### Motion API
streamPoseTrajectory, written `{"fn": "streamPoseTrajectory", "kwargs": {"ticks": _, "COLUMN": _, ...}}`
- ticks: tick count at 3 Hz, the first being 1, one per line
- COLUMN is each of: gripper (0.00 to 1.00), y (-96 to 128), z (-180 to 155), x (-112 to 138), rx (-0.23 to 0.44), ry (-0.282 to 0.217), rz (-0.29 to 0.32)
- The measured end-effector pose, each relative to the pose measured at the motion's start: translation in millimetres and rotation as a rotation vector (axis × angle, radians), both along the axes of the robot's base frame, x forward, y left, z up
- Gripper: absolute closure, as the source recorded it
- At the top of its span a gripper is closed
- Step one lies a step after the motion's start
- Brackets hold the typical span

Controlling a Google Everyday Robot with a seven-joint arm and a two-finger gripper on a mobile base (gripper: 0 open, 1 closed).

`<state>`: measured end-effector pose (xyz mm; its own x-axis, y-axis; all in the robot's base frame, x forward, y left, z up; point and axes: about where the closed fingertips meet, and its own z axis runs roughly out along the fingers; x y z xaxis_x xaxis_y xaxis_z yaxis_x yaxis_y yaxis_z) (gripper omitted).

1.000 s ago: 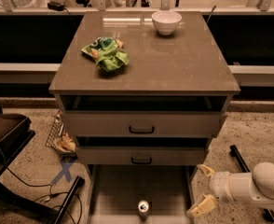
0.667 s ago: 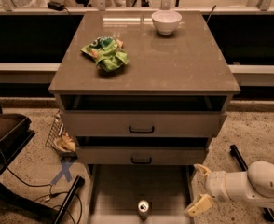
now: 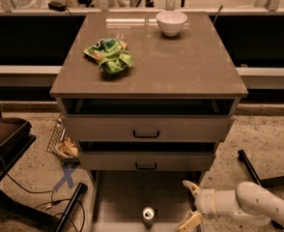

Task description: Pick redbull can from bottom drawer and place on counter

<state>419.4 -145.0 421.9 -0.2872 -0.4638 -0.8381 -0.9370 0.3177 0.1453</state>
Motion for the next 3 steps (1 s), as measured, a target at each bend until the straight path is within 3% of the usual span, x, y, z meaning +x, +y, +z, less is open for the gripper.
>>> {"fn": "streamPoseTrajectory", "kwargs": {"ticks": 2, "gripper": 0.00, "y": 24.9, "z": -84.6, "x": -11.4, "rx": 0.125, "ry": -0.076, "rz": 0.089}}
{"fn": "streamPoseTrajectory", "kwargs": {"ticks": 3, "gripper": 0.00, "y": 29.7, "z": -90.6, "x": -8.5, "rx": 0.137, "ry": -0.075, "rz": 0.094}}
